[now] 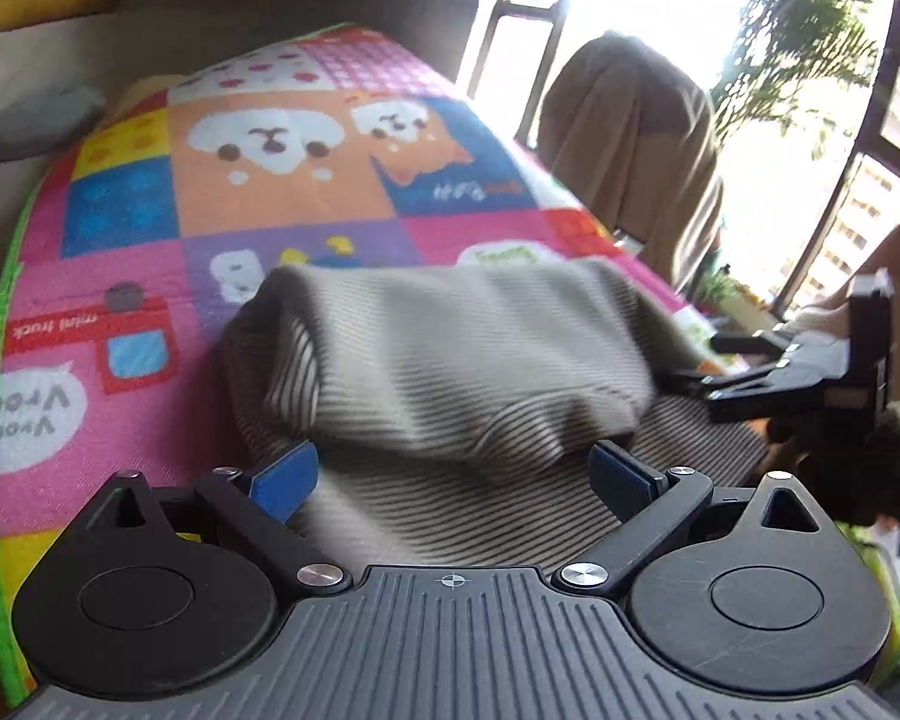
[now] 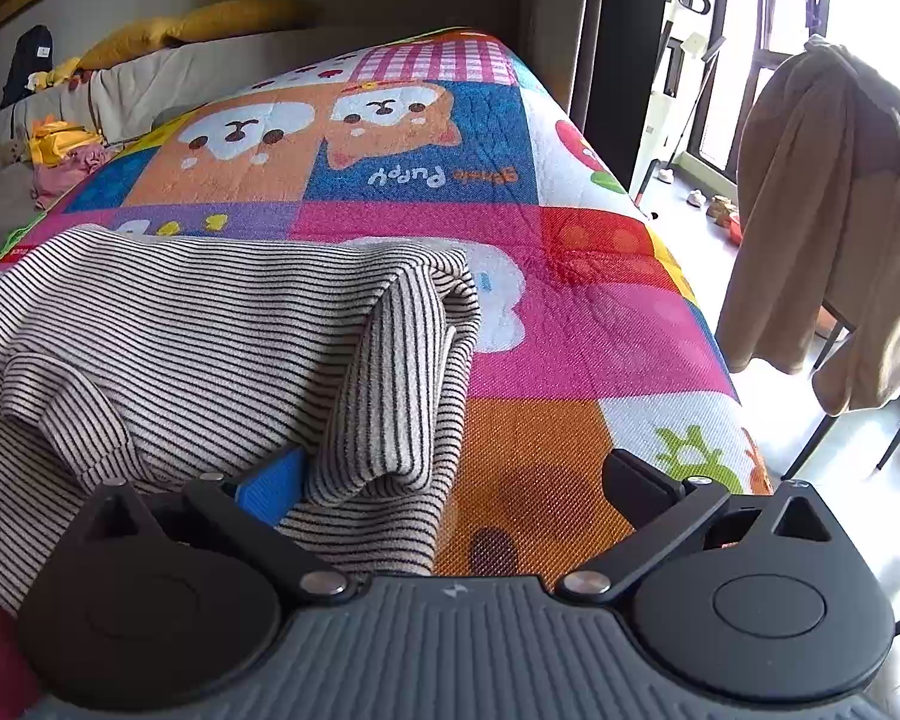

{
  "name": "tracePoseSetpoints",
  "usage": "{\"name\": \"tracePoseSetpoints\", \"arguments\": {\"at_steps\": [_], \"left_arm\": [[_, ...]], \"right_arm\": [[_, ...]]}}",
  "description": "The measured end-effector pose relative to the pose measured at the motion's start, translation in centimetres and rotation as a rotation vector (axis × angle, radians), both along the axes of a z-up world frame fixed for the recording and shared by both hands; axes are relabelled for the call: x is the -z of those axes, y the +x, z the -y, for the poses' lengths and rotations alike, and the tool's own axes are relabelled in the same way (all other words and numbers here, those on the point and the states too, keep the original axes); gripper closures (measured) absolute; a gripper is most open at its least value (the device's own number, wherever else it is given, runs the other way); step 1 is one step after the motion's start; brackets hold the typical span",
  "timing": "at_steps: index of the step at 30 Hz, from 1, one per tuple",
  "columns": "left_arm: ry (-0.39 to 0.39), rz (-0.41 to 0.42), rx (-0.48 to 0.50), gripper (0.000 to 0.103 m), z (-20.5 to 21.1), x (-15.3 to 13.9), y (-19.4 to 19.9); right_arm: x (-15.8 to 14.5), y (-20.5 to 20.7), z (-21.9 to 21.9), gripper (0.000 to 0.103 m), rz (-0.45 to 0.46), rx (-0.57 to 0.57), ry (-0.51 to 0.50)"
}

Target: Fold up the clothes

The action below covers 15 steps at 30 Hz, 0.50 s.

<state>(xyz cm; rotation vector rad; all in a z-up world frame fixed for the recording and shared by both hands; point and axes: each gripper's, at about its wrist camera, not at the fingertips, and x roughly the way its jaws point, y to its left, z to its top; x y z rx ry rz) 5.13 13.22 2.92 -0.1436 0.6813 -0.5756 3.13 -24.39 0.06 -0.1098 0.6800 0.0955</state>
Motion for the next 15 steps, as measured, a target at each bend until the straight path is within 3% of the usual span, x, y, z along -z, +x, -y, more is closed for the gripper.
{"name": "tracePoseSetpoints", "arguments": {"at_steps": [2, 5, 9, 11, 15], "left_arm": [[-0.051, 0.014, -0.039, 0.004, -0.4, -0.7, 0.9], [-0.026, 0.025, -0.132, 0.003, -0.4, -0.9, 2.8], [0.010, -0.078, -0.104, 0.003, 0.7, 1.3, 5.5], [0.045, -0.088, -0.104, 0.003, 1.5, 2.2, 5.9], [-0.058, -0.088, -0.066, 0.003, 1.5, 1.5, 5.5]], "right_arm": [[0.0, 0.1, 0.2, 0.000, -0.004, 0.002, 0.015], [0.1, 0.2, 0.7, 0.000, -0.014, 0.008, 0.053], [0.4, 0.6, 1.8, 0.000, -0.047, 0.018, 0.140], [0.6, 0.7, 2.4, 0.000, -0.058, 0.023, 0.182], [0.7, 0.7, 2.2, 0.000, -0.058, 0.024, 0.178]]}}
